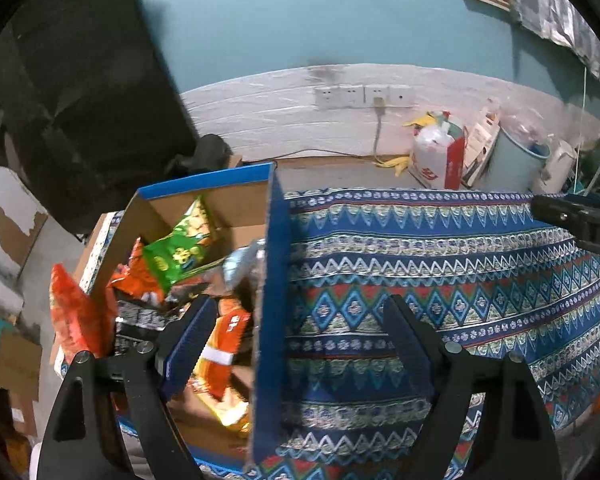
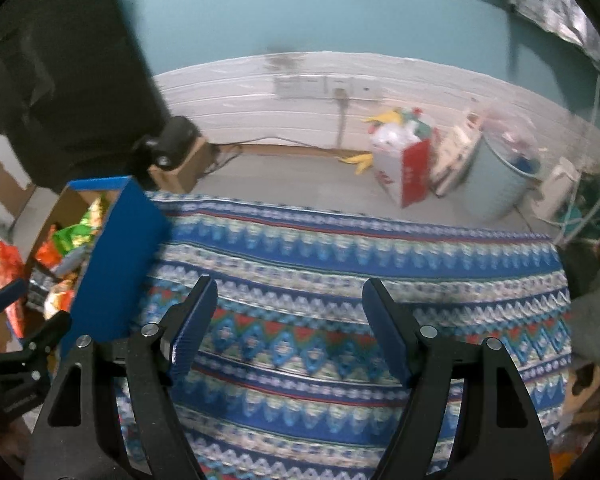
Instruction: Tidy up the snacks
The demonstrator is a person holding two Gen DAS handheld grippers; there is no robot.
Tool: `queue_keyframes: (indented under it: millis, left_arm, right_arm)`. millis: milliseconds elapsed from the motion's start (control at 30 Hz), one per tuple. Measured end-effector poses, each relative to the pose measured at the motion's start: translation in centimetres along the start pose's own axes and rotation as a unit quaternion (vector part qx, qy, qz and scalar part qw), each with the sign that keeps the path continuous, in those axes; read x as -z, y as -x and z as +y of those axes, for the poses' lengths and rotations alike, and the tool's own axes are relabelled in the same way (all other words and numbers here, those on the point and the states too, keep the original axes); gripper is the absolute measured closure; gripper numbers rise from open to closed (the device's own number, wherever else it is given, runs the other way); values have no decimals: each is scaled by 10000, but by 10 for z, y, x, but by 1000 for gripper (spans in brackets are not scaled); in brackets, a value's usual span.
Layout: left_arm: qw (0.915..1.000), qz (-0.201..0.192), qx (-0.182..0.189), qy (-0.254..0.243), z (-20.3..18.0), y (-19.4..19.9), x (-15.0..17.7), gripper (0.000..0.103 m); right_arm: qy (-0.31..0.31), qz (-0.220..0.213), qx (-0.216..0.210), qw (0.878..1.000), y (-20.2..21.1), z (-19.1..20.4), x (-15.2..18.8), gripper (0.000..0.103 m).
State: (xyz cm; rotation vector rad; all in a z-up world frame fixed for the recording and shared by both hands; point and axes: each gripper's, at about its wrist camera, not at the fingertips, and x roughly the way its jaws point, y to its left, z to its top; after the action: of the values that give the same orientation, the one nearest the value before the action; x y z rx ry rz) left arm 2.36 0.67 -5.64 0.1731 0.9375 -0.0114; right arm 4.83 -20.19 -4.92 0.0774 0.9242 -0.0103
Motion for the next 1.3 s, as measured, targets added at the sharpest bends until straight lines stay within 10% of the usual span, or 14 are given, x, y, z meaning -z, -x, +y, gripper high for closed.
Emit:
queue_keyframes:
  millis: [667,1300]
  left_arm:
    - [9990,254,-22,-370,-73,-60,6,16]
    - [9975,637,104,-296,-86,-77,3,14]
  right_arm:
    - [-352,664,882,9933,-67,-107,59,28]
    - [-344,547,636,9959,-64,-101,58,28]
